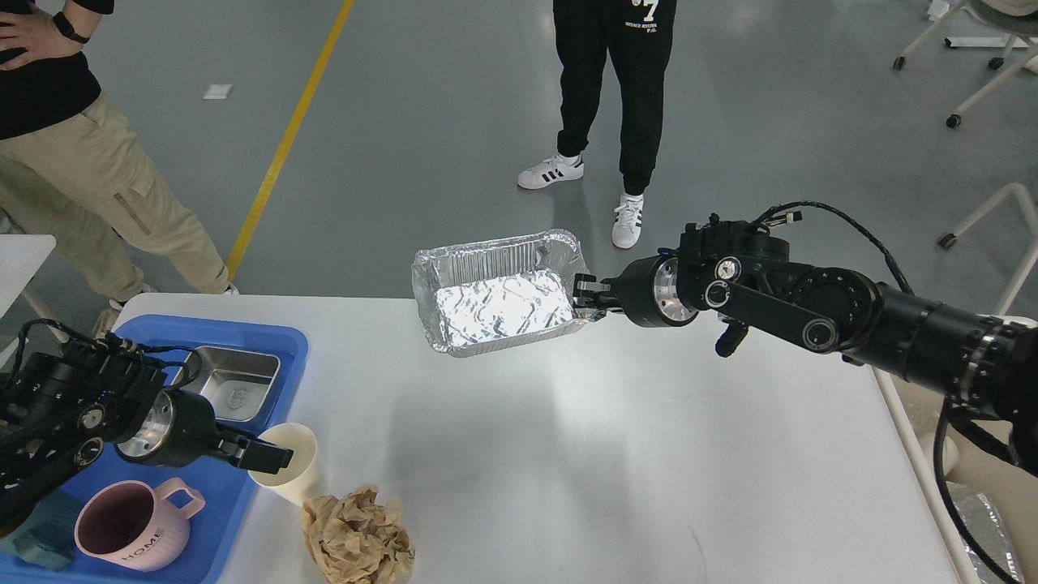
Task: Tidy desktop
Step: 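Reach the left gripper to the white paper cup and grasp it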
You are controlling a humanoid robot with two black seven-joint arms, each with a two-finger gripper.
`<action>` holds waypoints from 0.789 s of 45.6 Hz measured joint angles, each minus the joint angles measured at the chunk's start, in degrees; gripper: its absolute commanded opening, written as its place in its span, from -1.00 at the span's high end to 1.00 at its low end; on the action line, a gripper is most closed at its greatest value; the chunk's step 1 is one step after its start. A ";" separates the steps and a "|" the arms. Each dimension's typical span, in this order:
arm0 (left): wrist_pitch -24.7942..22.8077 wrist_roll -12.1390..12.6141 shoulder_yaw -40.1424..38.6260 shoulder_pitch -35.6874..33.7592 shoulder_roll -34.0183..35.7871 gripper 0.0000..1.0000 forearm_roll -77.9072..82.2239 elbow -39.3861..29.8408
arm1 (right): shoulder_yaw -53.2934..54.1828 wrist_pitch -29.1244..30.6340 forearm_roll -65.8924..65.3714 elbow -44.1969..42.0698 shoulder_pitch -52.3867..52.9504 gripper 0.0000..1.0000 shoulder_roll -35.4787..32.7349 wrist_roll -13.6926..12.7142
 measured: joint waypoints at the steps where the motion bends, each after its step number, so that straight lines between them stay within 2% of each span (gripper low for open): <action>1: 0.20 -0.51 0.28 0.00 -0.05 -0.74 0.31 0.11 | 0.03 0.00 0.00 0.00 0.00 1.00 0.00 0.02; 2: 0.48 -1.18 0.57 0.00 -0.09 -0.68 0.74 0.21 | 0.06 0.00 0.00 0.00 0.00 1.00 -0.01 0.03; 3: 1.37 -3.12 1.24 0.00 -0.19 -0.54 2.03 0.43 | 0.20 0.00 0.00 0.00 -0.06 1.00 -0.05 0.05; 9: 4.84 -8.07 3.14 -0.09 -1.22 -0.37 6.85 1.78 | 0.39 0.00 0.00 0.16 -0.15 1.00 -0.23 0.07; 11: 5.66 -8.88 3.71 -0.14 -1.53 -0.29 7.89 2.48 | 0.40 0.00 0.00 0.20 -0.16 1.00 -0.34 0.07; 14: 6.30 -9.45 4.23 -0.16 -1.84 -0.06 8.50 3.08 | 0.41 0.00 0.00 0.26 -0.17 1.00 -0.48 0.07; 18: 6.77 -9.95 4.71 -0.17 -1.97 0.40 8.83 3.42 | 0.41 0.00 0.00 0.33 -0.29 1.00 -0.58 0.07; 22: 6.90 -10.88 4.99 -0.23 -1.95 0.71 8.89 3.72 | 0.41 0.00 0.00 0.34 -0.44 1.00 -0.61 0.07; 29: 6.97 -14.55 5.09 -0.26 -1.25 0.97 8.95 4.02 | 0.41 0.00 0.00 0.28 -0.51 1.00 -0.54 0.07; 36: 7.35 -17.28 5.10 -0.40 -0.92 0.98 8.99 3.85 | 0.18 0.00 -0.04 0.14 -0.80 1.00 -0.30 0.07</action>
